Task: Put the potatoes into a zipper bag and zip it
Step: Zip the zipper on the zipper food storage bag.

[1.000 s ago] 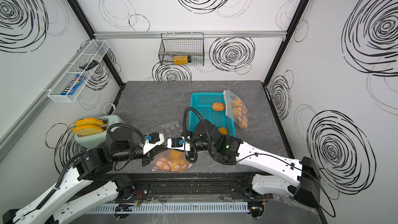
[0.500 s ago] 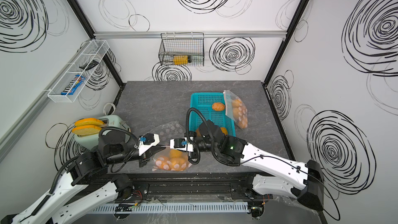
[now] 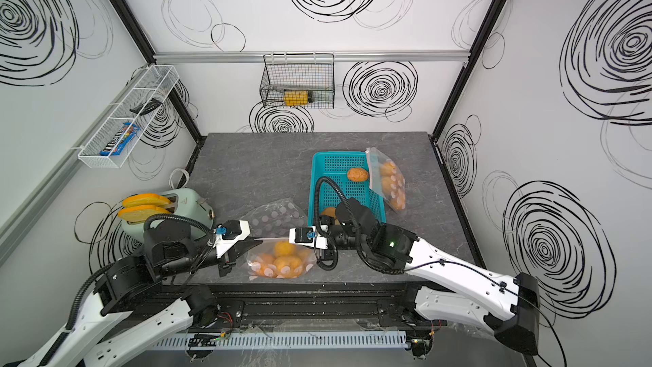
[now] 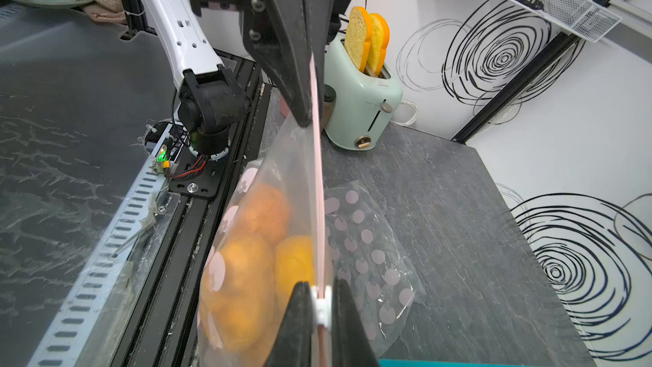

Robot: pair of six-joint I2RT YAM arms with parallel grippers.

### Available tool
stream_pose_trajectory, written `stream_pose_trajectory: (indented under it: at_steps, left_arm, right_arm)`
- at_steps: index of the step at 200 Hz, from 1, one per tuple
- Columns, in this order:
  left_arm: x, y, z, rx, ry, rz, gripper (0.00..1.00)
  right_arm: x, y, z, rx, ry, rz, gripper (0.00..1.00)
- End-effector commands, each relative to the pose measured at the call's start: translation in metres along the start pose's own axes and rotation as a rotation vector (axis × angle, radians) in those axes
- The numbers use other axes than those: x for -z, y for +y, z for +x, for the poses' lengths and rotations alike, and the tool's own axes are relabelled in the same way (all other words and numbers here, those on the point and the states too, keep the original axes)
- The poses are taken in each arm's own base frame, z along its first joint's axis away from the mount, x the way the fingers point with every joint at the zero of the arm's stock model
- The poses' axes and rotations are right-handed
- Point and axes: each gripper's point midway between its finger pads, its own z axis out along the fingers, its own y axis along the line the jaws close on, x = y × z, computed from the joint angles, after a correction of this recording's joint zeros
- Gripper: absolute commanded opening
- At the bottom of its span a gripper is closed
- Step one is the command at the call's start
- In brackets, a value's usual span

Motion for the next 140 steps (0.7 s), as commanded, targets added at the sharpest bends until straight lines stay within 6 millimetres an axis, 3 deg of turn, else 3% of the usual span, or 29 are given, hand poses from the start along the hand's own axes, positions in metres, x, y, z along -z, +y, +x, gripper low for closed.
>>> stream_pose_trajectory:
  at_steps: [1, 39, 140]
  left_arm:
    - [0.021, 0.009, -0.025, -0.012, -0.084, -0.072, 0.0]
    - [0.026, 0.025, -0.025, 0.016, -0.089, -0.172, 0.0]
    - [0.025, 0.03, -0.023, 0.032, -0.09, -0.199, 0.0]
  right_arm:
    - [0.012, 0.006, 0.038, -0.027, 0.144, 0.006, 0.0]
    - [0.027, 0.005, 0.047, -0.056, 0.178, 0.024, 0.0]
    - [0.06, 0.003, 0.079, -0.087, 0.287, 0.07, 0.0]
